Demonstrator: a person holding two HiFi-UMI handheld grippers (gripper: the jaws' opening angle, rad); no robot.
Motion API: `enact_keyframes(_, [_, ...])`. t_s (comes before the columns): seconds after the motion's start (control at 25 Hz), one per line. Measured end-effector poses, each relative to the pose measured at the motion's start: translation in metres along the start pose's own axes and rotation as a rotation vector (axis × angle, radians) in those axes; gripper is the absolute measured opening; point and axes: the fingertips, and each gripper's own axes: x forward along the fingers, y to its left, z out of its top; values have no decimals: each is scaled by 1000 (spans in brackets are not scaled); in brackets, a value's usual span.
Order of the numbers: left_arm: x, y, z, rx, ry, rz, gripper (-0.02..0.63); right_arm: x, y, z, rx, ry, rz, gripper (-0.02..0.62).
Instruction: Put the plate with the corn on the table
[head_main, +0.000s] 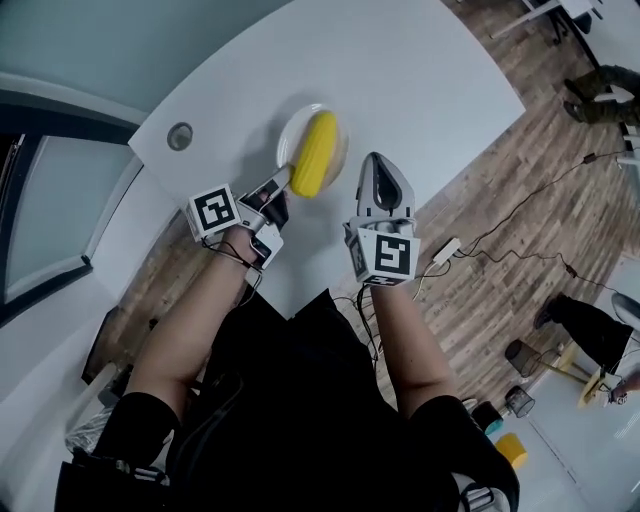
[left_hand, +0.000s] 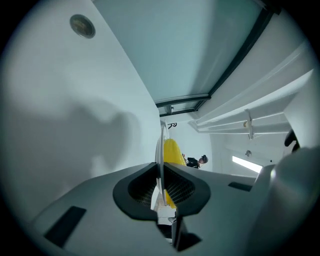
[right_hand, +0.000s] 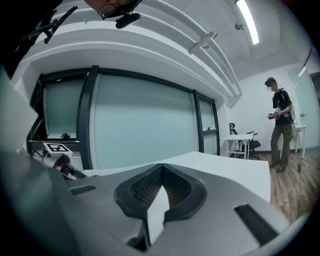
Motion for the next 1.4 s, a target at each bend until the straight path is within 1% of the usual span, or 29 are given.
enact_keyframes(0.12, [0, 10, 0, 21, -1, 45, 28, -8, -1, -4, 27, 18, -27, 2])
enact_keyframes(0.2, [2, 19, 0, 22, 0, 58, 28, -14, 0, -12, 43, 28, -47, 2])
enact_keyframes(0.32, [13, 32, 10, 9, 10, 77, 28, -7, 4, -20, 64, 44, -53, 2])
enact_keyframes(0.4, [18, 30, 17, 22, 21, 97, 28, -4, 7, -18, 73, 50, -53, 2])
enact_keyframes(0.48, [19, 28, 17, 23, 36, 128, 28, -4, 7, -14, 78, 54, -59, 2])
enact_keyframes(0.6, [26, 37, 17, 1, 57, 199, 30, 7, 1, -18, 85, 63, -71, 2])
enact_keyframes(0.64, [26, 38, 19, 10, 52, 224, 84, 10, 1, -19, 85, 64, -73, 2])
enact_keyframes(0.68, [23, 35, 20, 33, 45, 248, 168, 9, 2, -18, 85, 62, -73, 2])
enact_keyframes(0.72, [19, 31, 20, 67, 43, 272, 217, 7, 3, -16, 83, 59, -71, 2])
enact_keyframes(0.76, [15, 27, 20, 105, 47, 290, 245, 5, 5, -13, 82, 57, -67, 2])
enact_keyframes(0.84, [13, 15, 18, 170, 59, 285, 245, 4, 7, -11, 86, 55, -53, 2])
enact_keyframes(0.92, [13, -5, 13, 244, 58, 242, 242, 2, 11, -8, 94, 53, -28, 2])
enact_keyframes(0.96, [11, -17, 10, 307, 48, 228, 208, -1, 14, -5, 96, 51, -11, 2])
enact_keyframes(1.0, [8, -30, 7, 386, 33, 226, 130, -5, 18, 0, 97, 49, 7, 2])
enact_keyframes(1.04, [3, -43, 2, 470, 15, 224, 27, -12, 22, 4, 99, 46, 24, 2])
enact_keyframes(1.08, [-1, -58, -5, 547, -1, 212, 3, -21, 25, 9, 102, 43, 39, 2])
enact_keyframes(1.2, [-8, -108, -28, 742, -59, 148, 2, -51, 31, 28, 105, 17, 91, 2])
enact_keyframes(1.28, [-15, -139, -38, 875, -122, 116, 2, -65, 39, 43, 86, -10, 134, 2])
enact_keyframes(1.36, [-24, -166, -44, 985, -194, 97, 2, -78, 47, 57, 49, -35, 173, 2])
enact_keyframes(1.4, [-30, -177, -47, 1025, -229, 94, 2, -84, 49, 64, 34, -47, 188, 2])
